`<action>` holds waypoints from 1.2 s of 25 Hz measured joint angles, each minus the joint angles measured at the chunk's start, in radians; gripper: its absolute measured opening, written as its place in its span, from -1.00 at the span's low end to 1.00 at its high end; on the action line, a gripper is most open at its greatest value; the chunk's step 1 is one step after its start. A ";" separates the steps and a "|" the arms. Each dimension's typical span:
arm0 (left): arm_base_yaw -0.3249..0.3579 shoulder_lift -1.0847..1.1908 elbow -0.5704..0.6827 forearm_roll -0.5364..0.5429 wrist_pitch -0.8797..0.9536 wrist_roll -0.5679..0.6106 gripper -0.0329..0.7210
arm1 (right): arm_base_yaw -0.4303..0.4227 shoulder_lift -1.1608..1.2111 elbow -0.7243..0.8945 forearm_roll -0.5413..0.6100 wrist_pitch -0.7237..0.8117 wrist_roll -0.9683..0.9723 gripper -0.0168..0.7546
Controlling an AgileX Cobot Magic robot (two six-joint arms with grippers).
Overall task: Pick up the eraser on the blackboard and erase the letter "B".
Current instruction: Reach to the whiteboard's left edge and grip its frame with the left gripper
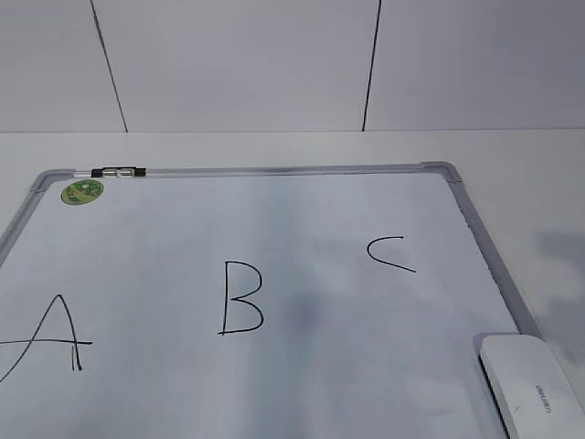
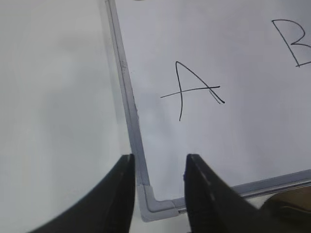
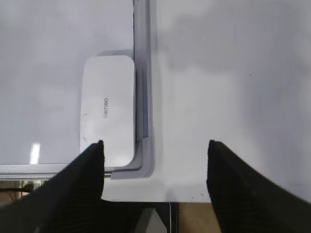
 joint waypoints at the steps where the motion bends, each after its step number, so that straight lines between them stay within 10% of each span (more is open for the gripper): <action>1: 0.000 0.052 -0.027 0.000 0.007 0.000 -0.22 | 0.000 0.013 -0.002 0.001 0.003 0.000 0.33; 19: 0.000 0.820 -0.211 0.124 -0.051 -0.005 -0.24 | 0.000 0.142 -0.002 0.001 0.067 0.000 0.33; 30: 0.184 1.113 -0.393 0.057 -0.124 -0.005 -0.25 | 0.000 0.142 -0.002 0.001 0.069 0.000 0.32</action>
